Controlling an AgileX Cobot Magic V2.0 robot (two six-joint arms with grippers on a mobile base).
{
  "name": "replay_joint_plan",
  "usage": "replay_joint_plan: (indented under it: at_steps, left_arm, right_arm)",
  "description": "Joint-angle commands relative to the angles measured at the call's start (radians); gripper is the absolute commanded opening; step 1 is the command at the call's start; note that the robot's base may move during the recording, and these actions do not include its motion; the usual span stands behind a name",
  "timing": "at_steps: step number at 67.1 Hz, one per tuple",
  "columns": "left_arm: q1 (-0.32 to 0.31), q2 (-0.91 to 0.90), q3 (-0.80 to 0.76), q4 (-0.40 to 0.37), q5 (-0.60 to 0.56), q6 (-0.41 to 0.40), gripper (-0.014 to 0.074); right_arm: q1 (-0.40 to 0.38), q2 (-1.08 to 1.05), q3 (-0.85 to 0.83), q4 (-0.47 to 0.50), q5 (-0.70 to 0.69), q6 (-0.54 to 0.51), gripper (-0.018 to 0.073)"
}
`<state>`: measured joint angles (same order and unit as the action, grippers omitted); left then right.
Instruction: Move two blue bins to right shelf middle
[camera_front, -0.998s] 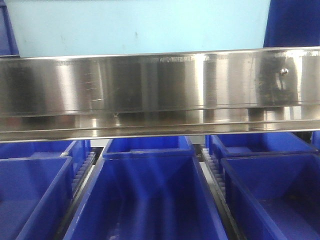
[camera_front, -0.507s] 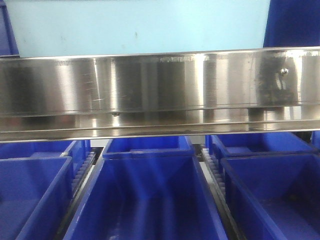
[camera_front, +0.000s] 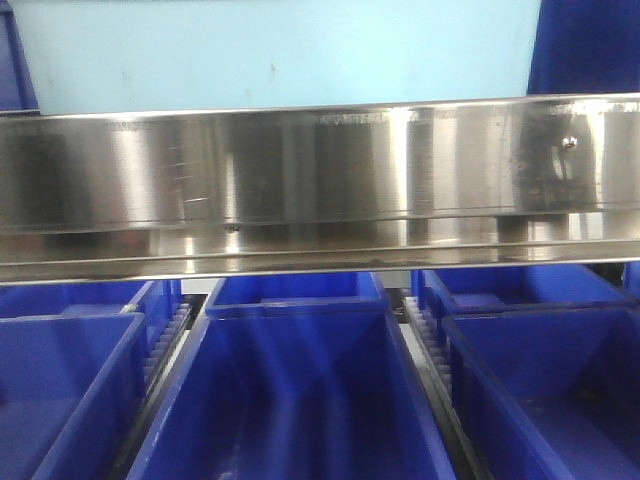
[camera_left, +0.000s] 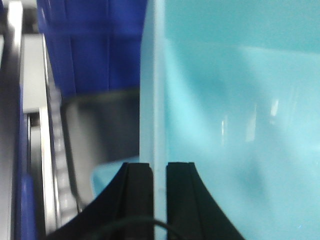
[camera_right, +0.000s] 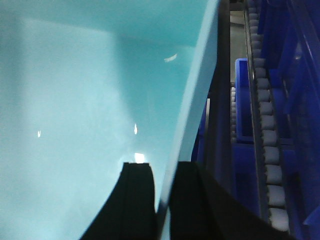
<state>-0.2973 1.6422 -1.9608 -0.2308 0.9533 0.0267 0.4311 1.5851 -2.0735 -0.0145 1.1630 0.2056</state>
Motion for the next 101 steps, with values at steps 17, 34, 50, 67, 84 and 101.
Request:
replay_joint_plan:
  at_steps: [17, 34, 50, 67, 84, 101]
  left_arm:
    - [0.001, -0.010, -0.015, -0.016, 0.153, -0.012, -0.0111]
    - [0.001, -0.010, -0.015, -0.031, 0.213, -0.012, -0.0111]
    - [0.001, -0.010, -0.015, -0.058, 0.223, -0.012, -0.0111]
    - [0.001, -0.010, -0.015, -0.044, 0.268, -0.012, -0.0111]
    - [0.001, -0.006, -0.015, -0.038, 0.268, -0.012, -0.0111]
    - [0.001, 0.000, -0.015, -0.036, 0.268, -0.012, -0.0101]
  right_arm:
    - [-0.005, 0.072, -0.008, -0.020, -0.048, -0.057, -0.0153]
    - [-0.005, 0.110, -0.008, -0.079, -0.046, -0.102, -0.0153]
    - [-0.005, 0.122, -0.008, -0.120, -0.046, -0.102, -0.0153]
    - [-0.005, 0.140, -0.007, -0.121, -0.045, -0.102, -0.0153]
    - [-0.005, 0.140, -0.007, -0.143, -0.039, -0.102, -0.0153]
    - [-0.005, 0.140, -0.007, -0.144, -0.018, -0.102, -0.0148]
